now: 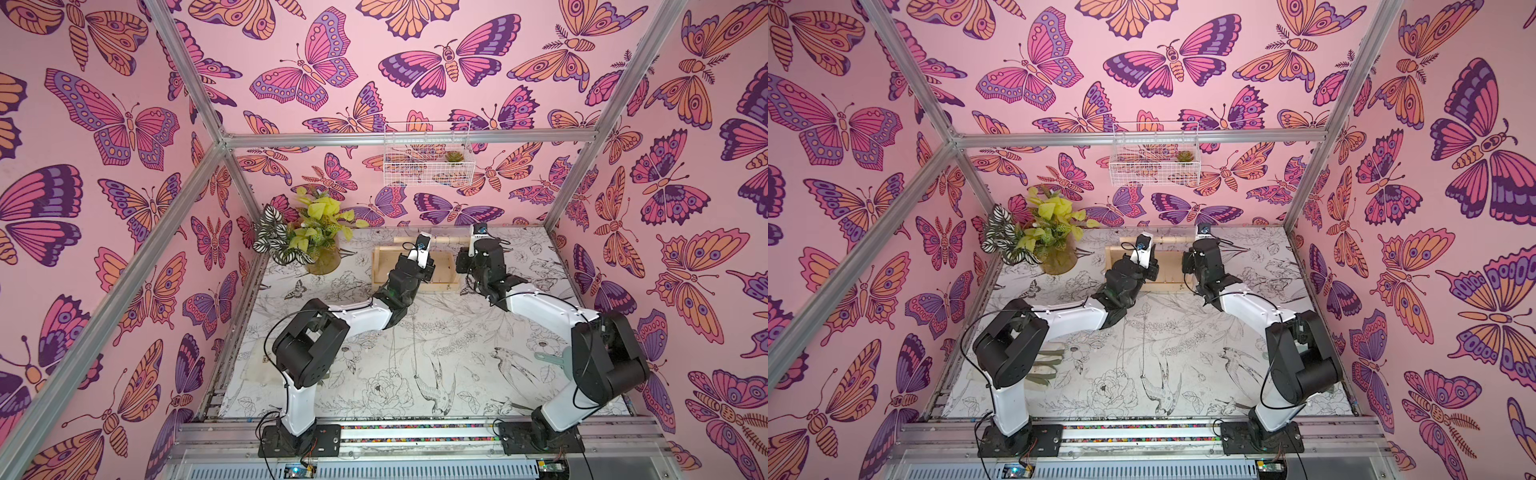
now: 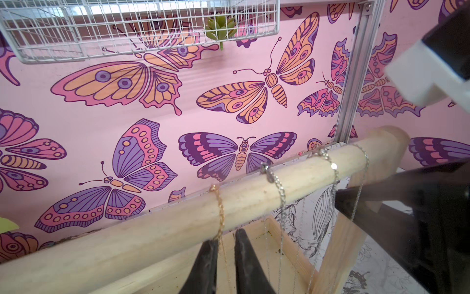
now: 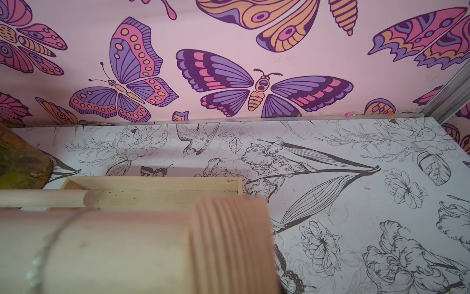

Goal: Take the necklace off the jewelry display stand
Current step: Take off the necklace from the stand.

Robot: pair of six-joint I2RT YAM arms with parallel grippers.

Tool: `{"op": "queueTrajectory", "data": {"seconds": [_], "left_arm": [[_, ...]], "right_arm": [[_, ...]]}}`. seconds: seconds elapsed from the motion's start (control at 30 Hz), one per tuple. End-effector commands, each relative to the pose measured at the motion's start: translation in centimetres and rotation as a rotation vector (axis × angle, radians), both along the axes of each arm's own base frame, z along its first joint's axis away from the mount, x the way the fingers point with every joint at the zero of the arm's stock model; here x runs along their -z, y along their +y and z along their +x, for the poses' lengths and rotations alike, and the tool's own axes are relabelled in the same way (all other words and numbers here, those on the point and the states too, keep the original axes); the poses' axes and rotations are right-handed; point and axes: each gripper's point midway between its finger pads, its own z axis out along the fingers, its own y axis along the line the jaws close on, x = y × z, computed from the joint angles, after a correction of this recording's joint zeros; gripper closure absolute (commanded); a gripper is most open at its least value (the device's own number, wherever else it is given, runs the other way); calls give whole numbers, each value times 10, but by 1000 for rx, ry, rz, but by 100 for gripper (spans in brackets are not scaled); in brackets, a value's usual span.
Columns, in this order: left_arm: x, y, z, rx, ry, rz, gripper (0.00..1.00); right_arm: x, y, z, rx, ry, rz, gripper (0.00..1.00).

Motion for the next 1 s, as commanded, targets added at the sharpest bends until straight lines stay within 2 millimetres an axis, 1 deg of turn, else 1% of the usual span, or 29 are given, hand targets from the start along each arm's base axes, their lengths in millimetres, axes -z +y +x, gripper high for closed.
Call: {"op": "queueTrajectory", "data": {"seconds": [0.0, 0.07, 0.13, 0.17, 0.27, 0.4, 0.47, 0.6, 0.8, 0.9, 0.97], "left_arm": [[6, -3, 7, 3, 18, 0, 84], [3, -4, 9, 5, 16, -6, 89], [3, -4, 9, 9, 18, -6, 98], [3, -4, 8, 10, 21, -4, 100], [3, -1, 6, 4, 24, -1, 100], [3, 10, 4, -18, 28, 9, 100], [5, 19, 4, -33, 38, 16, 100], [4, 44, 3, -70, 46, 14, 100], [-5, 82, 4, -130, 42, 19, 100], [-12, 97, 6, -146, 35, 9, 100], [-17, 102, 6, -150, 32, 4, 100]], "right_arm": [[67, -5, -18, 5, 212, -23, 84], [67, -5, -18, 7, 212, -25, 84], [67, -6, -18, 7, 212, -25, 84], [67, -6, -18, 8, 213, -24, 84], [67, -6, -18, 8, 213, -21, 84], [67, -6, -19, 7, 215, -22, 84], [67, -6, -19, 8, 214, -22, 84], [67, -6, -20, 8, 215, -23, 84], [68, -6, -20, 8, 218, -21, 84], [67, -6, -20, 8, 216, -20, 84], [67, -6, -20, 8, 215, -20, 84]]}}
